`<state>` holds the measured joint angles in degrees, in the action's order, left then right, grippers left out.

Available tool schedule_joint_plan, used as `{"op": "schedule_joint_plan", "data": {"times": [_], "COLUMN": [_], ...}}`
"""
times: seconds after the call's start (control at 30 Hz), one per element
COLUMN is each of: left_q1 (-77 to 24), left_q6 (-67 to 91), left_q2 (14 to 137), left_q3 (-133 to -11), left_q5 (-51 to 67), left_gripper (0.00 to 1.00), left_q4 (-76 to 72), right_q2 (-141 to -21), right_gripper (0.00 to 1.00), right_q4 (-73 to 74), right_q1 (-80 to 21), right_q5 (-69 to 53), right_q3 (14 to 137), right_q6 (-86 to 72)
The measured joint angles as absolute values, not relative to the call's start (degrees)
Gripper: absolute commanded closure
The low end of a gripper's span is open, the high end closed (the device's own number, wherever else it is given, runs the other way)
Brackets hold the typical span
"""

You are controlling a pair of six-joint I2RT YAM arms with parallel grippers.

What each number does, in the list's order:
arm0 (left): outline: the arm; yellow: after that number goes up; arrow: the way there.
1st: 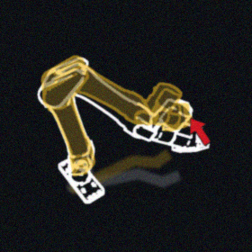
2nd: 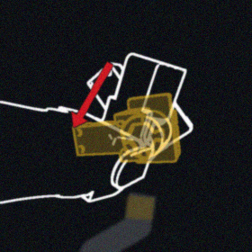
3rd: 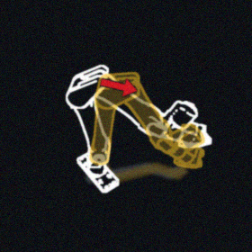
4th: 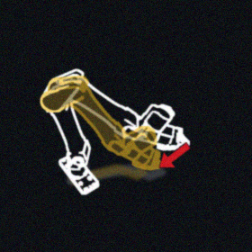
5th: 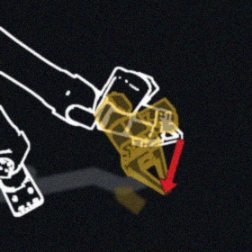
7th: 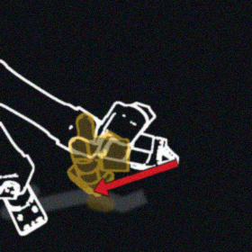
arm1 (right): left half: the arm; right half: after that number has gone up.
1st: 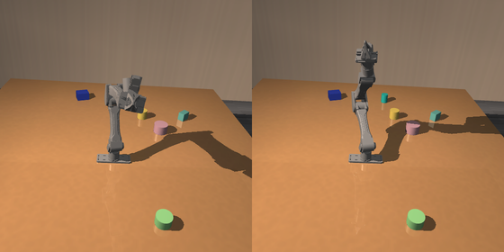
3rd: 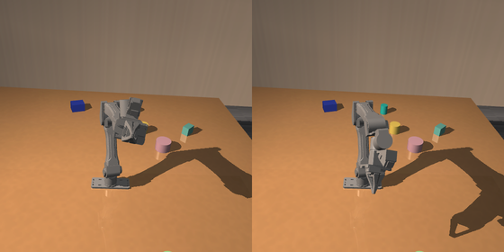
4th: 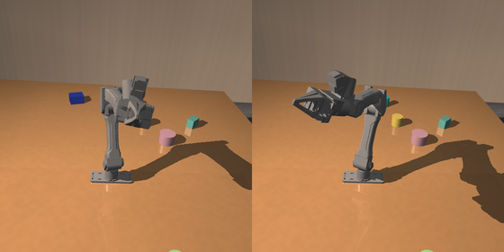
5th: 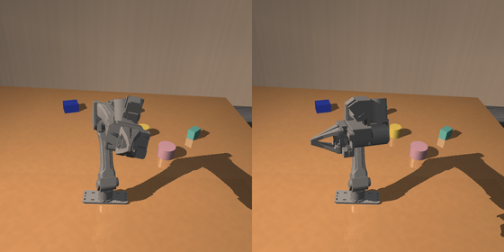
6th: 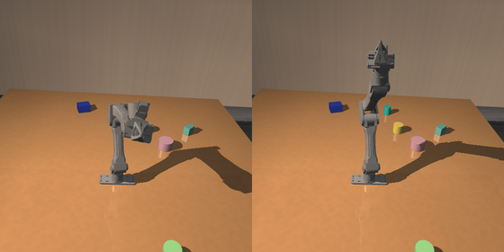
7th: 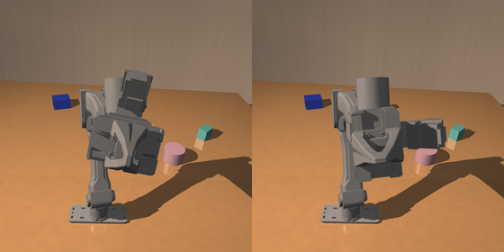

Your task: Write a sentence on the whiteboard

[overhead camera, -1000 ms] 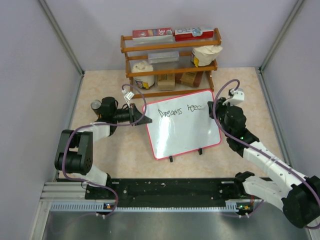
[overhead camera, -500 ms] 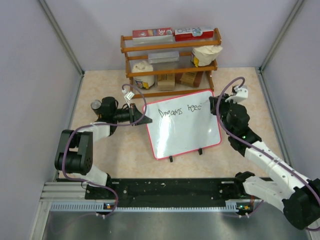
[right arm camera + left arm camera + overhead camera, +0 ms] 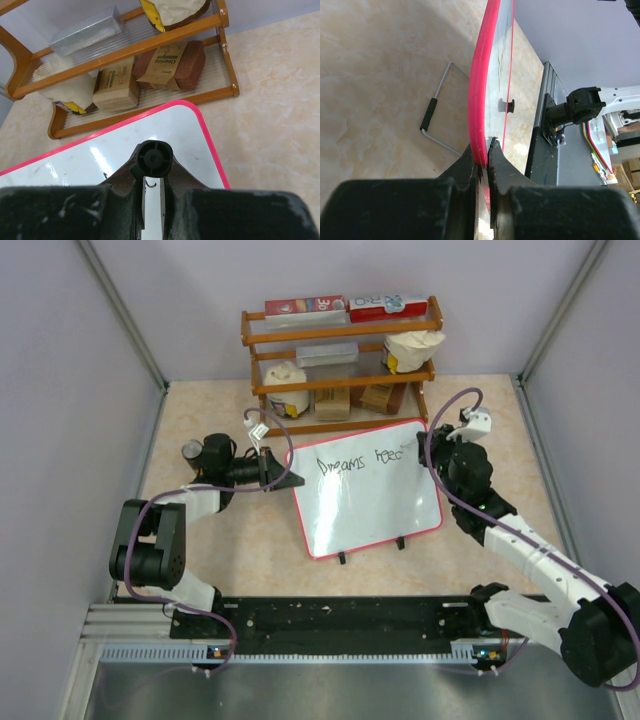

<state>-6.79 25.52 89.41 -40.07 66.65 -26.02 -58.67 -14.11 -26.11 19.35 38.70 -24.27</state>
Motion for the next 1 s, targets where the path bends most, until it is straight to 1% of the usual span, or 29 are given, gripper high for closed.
{"op": "schedule_joint_plan", "data": {"times": [0.47,1.0], "left_q1": [-6.79,-6.79], "left_q6": [25.52,25.52], "left_q2": [89.41,89.41], "left_q3": [-40.07,-40.10], "left_q5": [66.65,66.39], "left_gripper": [1.00,1.00], "left_q4": [-26.00,-25.65], "right_q2": [-58.43,-55.75], "right_gripper": [1.00,1.00], "right_q4": [-13.61,-13.28], "right_q1": [-26.06,-26.06], "right_q5": [18.65,17.45], "right_q3": [38.50,34.94], "right_q6": [-24.32,-25.39]}}
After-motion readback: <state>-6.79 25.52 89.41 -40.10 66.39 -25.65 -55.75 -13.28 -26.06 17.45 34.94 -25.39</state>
